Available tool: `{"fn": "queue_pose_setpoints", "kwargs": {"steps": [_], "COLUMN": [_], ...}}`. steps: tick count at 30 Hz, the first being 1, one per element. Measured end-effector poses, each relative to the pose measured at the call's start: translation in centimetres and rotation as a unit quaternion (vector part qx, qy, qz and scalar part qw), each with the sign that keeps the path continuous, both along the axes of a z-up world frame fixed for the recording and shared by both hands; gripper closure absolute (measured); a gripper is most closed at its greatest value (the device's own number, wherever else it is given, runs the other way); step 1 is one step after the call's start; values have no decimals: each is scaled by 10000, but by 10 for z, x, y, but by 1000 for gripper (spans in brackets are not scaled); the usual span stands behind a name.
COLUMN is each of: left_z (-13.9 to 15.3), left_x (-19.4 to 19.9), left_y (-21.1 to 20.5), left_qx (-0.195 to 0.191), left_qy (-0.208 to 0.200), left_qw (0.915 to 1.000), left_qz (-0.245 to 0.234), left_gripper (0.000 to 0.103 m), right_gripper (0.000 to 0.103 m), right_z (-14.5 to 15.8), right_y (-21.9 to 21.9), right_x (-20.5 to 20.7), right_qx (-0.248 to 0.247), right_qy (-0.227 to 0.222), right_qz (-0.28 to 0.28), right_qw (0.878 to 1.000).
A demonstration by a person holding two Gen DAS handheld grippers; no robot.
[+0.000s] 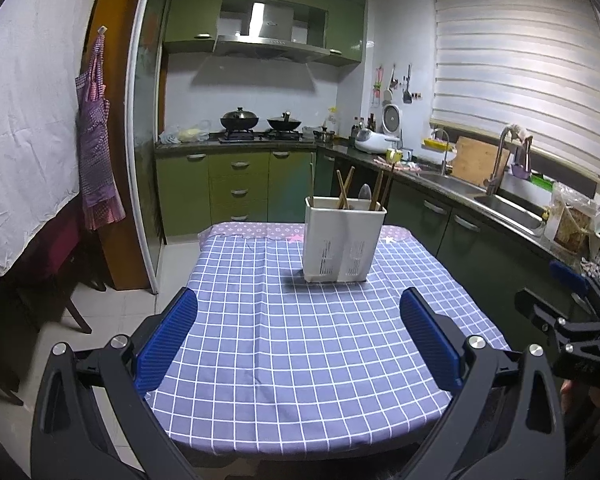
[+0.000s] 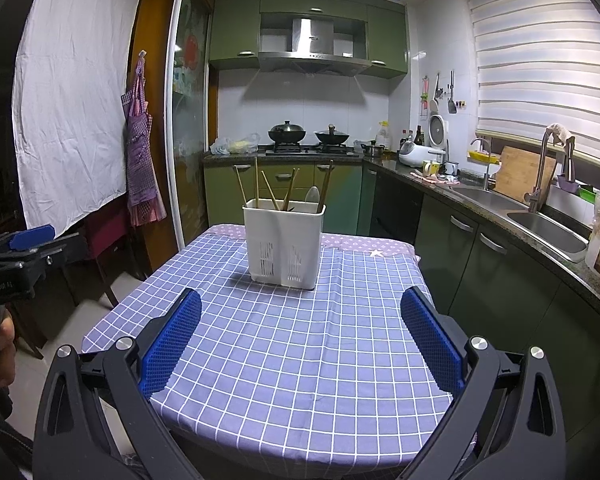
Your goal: Organize utensils
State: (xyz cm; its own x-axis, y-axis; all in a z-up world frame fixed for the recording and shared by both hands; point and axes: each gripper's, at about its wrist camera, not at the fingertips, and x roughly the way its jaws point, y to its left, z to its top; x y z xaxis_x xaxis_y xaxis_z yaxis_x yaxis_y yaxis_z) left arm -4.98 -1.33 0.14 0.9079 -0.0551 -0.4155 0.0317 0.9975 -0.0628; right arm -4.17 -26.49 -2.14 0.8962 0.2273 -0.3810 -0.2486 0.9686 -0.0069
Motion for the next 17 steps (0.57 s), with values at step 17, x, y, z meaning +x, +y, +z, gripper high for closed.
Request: {"fn": "queue_pose_setpoints", "kwargs": {"steps": [17], "left_z": [-17], "left_x": [20], "left_y": [0], "left_qx": [118], "left_qy": [405], "left_qw": [9991], "left_qz": [102], "left_gripper": [7], "right_gripper": [5], "right_z": [-11], "right_y": [-12], "right_x": [11], "right_qx": [-4], "right_qy": [113], "right_qz": [24], "right_qw": [9999]}}
